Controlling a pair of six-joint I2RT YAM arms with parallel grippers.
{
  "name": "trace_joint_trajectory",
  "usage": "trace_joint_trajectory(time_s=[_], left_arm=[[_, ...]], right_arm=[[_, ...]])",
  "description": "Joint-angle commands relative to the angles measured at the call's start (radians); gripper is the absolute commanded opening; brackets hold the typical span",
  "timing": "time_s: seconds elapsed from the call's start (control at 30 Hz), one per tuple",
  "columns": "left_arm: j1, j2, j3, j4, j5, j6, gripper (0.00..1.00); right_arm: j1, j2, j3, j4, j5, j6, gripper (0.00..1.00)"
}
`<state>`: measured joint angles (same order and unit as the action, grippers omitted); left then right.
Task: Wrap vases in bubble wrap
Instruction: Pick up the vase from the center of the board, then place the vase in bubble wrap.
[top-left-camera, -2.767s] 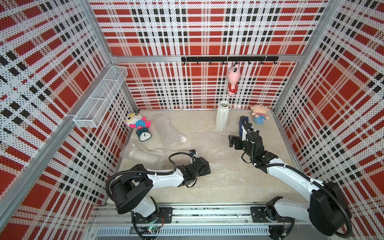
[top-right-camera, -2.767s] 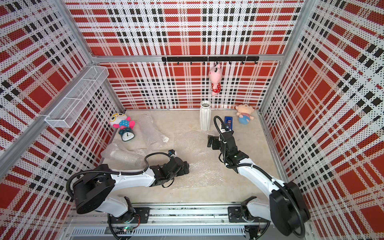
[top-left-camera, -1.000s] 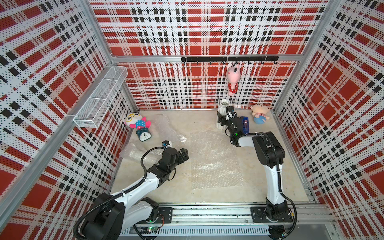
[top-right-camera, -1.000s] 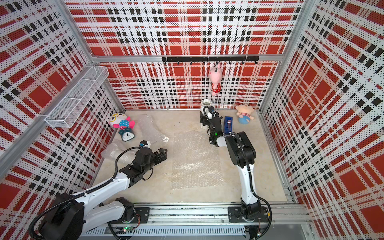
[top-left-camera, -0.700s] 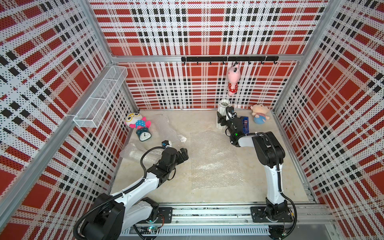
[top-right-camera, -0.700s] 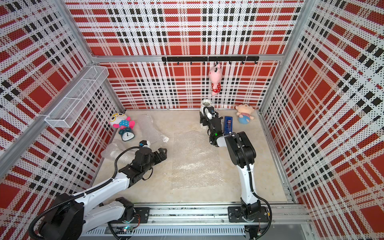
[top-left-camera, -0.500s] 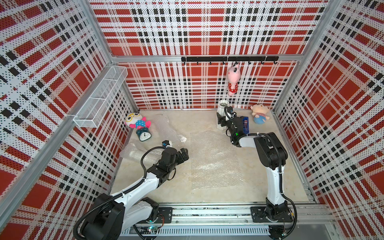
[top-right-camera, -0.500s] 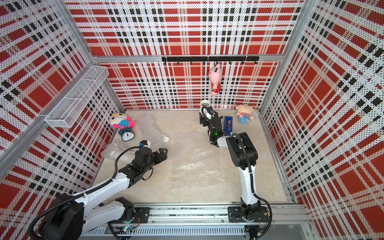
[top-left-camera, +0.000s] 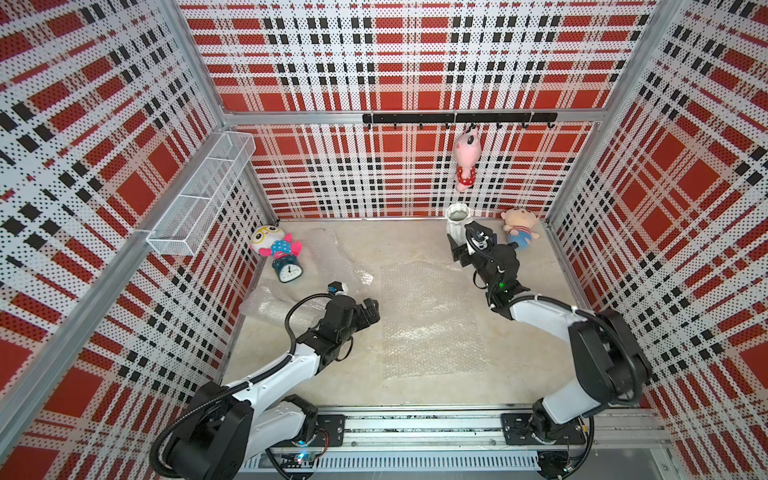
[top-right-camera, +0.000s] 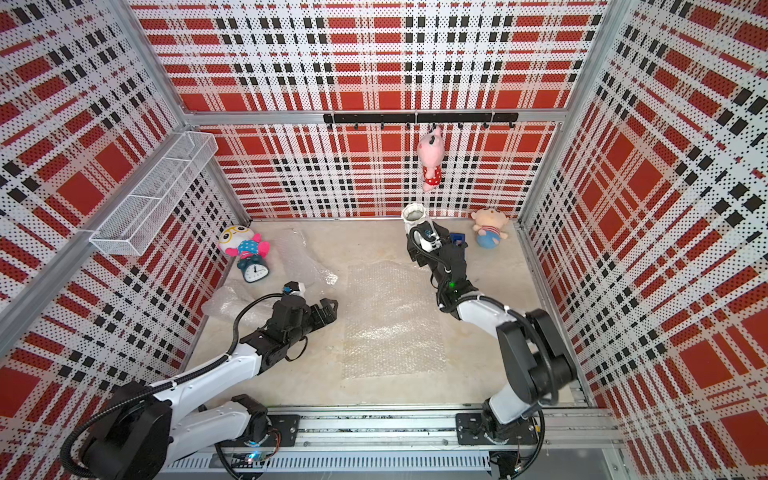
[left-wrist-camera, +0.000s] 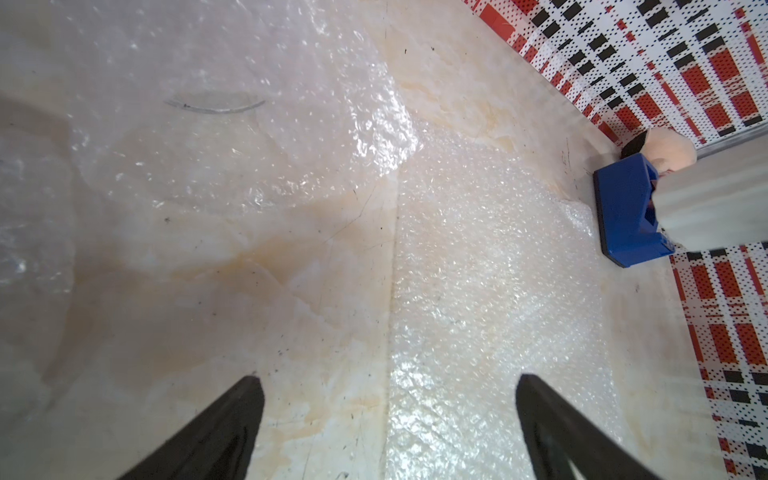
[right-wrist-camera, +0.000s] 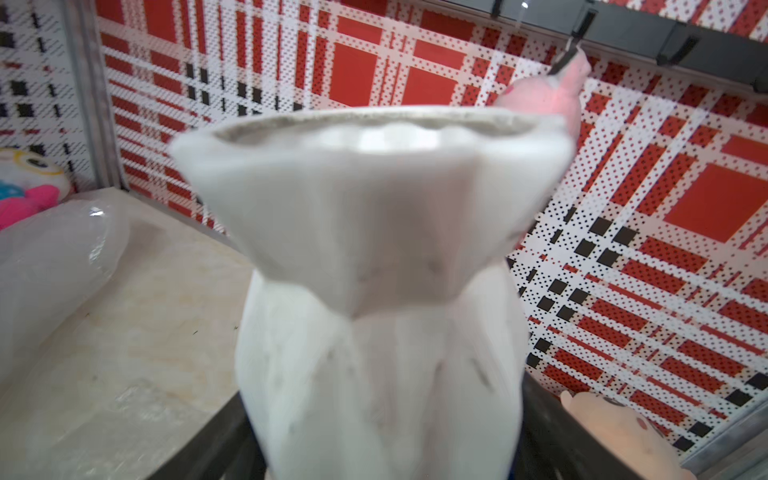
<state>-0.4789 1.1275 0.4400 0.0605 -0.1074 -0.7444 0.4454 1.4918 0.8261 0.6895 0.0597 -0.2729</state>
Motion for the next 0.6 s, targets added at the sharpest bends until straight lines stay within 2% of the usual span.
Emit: trace_joint_trajectory(time_s=[0.0,0.13,0.27,0.43,0.57], left_arm=[[-0.006,-0.001,0.011,0.009,0.013,0.022,0.98],[-0.007,-0.010,0.012,0.005,0.014,0.023,0.98],[-0.002,-0.019,0.010,0.000,0.011,0.024,0.98],[0.011,-0.047,-0.014,0.005,-0.005,0.008,0.98],[0.026,-0.071,-0.040,0.024,0.003,-0.012,0.98]], right_arm=[[0.093,-0.167,-0.040,-0.154,0.053,-0.177,0.67],[0.194,-0.330,-0.101,-0.353,0.139,-0.213,0.65],[0.347,-0.416,-0.100,-0.577,0.310,-0.278,0.64],[0.498,-0.410,-0.055,-0.820,0.453,-0.272,0.64],[0.595,-0.343,-0.046,-0.919,0.527,-0.269,0.63]])
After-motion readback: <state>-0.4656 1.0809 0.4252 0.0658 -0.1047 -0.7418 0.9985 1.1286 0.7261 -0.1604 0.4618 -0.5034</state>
